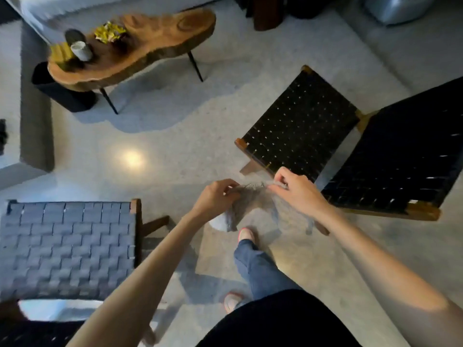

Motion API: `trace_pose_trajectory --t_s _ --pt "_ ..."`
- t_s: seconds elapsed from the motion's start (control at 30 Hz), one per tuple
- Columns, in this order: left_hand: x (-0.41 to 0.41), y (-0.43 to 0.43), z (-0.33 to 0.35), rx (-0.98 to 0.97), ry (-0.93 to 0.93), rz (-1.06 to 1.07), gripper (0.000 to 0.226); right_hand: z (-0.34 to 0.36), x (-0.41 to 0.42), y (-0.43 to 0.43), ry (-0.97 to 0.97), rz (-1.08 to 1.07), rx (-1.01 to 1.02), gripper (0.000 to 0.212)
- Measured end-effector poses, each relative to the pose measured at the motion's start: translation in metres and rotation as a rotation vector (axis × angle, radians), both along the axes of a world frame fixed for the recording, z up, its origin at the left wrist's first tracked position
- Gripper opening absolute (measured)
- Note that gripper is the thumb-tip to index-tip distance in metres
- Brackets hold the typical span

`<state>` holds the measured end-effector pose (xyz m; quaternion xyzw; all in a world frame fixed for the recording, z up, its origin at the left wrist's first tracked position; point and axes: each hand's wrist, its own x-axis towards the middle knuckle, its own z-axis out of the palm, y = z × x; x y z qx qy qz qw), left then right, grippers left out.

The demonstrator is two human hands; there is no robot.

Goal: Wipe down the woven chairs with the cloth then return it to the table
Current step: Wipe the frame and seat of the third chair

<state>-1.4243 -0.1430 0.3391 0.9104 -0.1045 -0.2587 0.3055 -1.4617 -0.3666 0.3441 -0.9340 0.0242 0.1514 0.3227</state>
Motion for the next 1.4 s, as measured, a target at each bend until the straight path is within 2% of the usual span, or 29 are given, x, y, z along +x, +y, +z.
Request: trace_pose_trajectory --t_s 0.17,0.23,0.3,0.37,0.43,0.53,0.63,0.73,0.8,0.93,1.13,1.27,1.4 --pt "0.072 -0.057 -0.004 -0.2 0.355 0.208 0.009 -0.018 0.041 -0.023 0.134 -0.435 0.408 0.015" --pt "0.094 -0.078 -0.001 -0.231 0.416 0.156 0.011 -0.023 0.054 -0.025 0.148 -0.582 0.587 0.014" --pt "0.113 -0.097 0.001 -0.295 0.506 0.11 0.022 -0.025 0.067 -0.029 0.178 -0.74 0.715 0.016" --pt "0.127 -0.113 0.004 -0.367 0.647 0.091 0.018 -0.025 0.075 -0.034 0.164 -0.883 0.802 0.022" --pt "0.138 -0.127 0.004 -0.388 0.73 0.051 0.014 -0.024 0.081 -0.038 0.122 -0.971 0.842 0.027" --pt "0.154 -0.148 -0.004 -0.377 0.819 -0.012 0.022 -0.027 0.084 -0.042 0.041 -1.103 0.833 0.034" --pt "0.168 -0.163 -0.009 -0.382 0.964 -0.137 0.029 -0.037 0.084 -0.04 -0.028 -1.237 0.772 0.029" --pt "0.185 -0.179 -0.018 -0.247 0.892 -0.391 0.028 -0.049 0.082 -0.034 -0.102 -1.428 0.771 0.023" --pt "0.196 -0.186 -0.025 -0.161 0.795 -0.542 0.028 -0.056 0.079 -0.025 -0.133 -1.548 0.732 0.028" --pt "0.208 -0.195 -0.043 -0.048 0.708 -0.723 0.029 -0.065 0.064 -0.001 -0.231 -1.855 0.664 0.03" --pt "0.205 -0.217 -0.077 -0.038 0.675 -0.848 0.034 -0.093 0.033 0.017 -0.347 -2.139 0.473 0.023" --pt "0.188 -0.248 -0.119 -0.078 0.654 -0.879 0.036 -0.128 0.016 0.001 -0.446 -2.209 0.322 0.019" --pt "0.166 -0.29 -0.181 -0.185 0.6 -0.983 0.038 -0.184 0.006 -0.031 -0.597 -2.254 0.275 0.017"
